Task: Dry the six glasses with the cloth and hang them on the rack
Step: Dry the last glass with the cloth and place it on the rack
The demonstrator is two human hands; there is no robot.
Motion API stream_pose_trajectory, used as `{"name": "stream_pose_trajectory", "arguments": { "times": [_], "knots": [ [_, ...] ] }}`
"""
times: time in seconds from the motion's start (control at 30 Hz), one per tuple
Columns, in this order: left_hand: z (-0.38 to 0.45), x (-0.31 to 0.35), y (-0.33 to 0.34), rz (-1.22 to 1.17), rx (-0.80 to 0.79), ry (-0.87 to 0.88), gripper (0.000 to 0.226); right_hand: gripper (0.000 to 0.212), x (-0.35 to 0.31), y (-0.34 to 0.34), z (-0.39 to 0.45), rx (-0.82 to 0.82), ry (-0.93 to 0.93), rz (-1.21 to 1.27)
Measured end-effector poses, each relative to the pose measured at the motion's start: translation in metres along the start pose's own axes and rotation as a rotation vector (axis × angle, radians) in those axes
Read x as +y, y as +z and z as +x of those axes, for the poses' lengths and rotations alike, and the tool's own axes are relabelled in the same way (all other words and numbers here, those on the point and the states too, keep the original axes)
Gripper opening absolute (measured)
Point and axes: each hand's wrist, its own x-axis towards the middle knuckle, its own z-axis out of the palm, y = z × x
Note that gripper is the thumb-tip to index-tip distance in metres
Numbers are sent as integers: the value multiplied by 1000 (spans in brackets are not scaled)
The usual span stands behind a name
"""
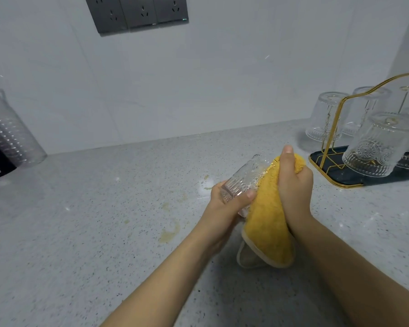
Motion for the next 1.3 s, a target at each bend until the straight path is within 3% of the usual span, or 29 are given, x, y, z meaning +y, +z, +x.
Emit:
{"name": "stream_pose_trajectory", "arguments": {
  "times": [0.17, 0.23, 0.5, 0.63, 0.87, 1.1, 1.3],
  "knots": [
    [-4, 5, 3, -206, -48, -5, 55, 47, 3, 2, -3, -37, -173, -39],
    [-2, 5, 1, -258, -35, -24, 57, 45, 4, 2, -4, -52, -230, -51],
    [12, 23, -6, -63, 83, 70, 29, 38, 15, 5, 8, -52, -358, -154],
    [23, 46, 4, -26, 123, 64, 32, 39, 3, 1, 22, -70, -336, -258],
    [41, 121, 63, 12, 190, -26, 38, 40, -75, -20, 65, -40, -228, -318],
    [70, 207, 144, 162, 97, -54, 36, 47, -170, -75, 112, 56, 54, -326],
    [114, 236, 222, 279, -57, -38, 33, 51, -211, -136, 147, 219, 103, -316]
  ]
}}
